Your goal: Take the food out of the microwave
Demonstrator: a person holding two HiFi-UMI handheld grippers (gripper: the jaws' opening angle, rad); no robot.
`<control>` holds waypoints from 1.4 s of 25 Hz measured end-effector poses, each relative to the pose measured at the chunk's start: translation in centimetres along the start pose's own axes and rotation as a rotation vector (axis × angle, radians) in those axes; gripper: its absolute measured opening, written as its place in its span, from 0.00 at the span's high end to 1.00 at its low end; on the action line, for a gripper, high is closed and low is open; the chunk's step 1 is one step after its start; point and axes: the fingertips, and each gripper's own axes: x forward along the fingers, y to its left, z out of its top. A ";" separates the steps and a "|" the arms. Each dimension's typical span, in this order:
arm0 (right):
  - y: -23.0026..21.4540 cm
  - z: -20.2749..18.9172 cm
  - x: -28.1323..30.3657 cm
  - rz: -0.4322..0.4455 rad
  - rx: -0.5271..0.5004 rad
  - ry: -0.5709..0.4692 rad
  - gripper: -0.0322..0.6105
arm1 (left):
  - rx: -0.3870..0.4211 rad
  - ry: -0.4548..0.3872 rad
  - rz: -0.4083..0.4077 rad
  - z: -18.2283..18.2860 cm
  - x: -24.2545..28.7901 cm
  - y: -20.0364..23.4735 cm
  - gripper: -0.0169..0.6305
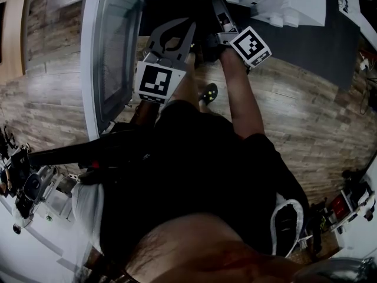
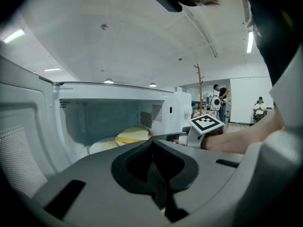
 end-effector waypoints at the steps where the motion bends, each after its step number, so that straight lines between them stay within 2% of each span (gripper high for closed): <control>1: 0.0 -0.1 0.1 0.001 0.010 -0.001 0.73 | 0.001 0.000 0.001 0.0 0.0 0.1 0.96; 28: -0.6 0.0 2.0 0.028 0.210 -0.079 0.73 | -0.010 0.001 0.021 -0.3 -1.3 1.6 0.96; 35: -1.0 -0.1 2.4 0.013 0.225 -0.083 0.83 | -0.007 0.010 0.026 -0.5 -1.4 1.8 0.96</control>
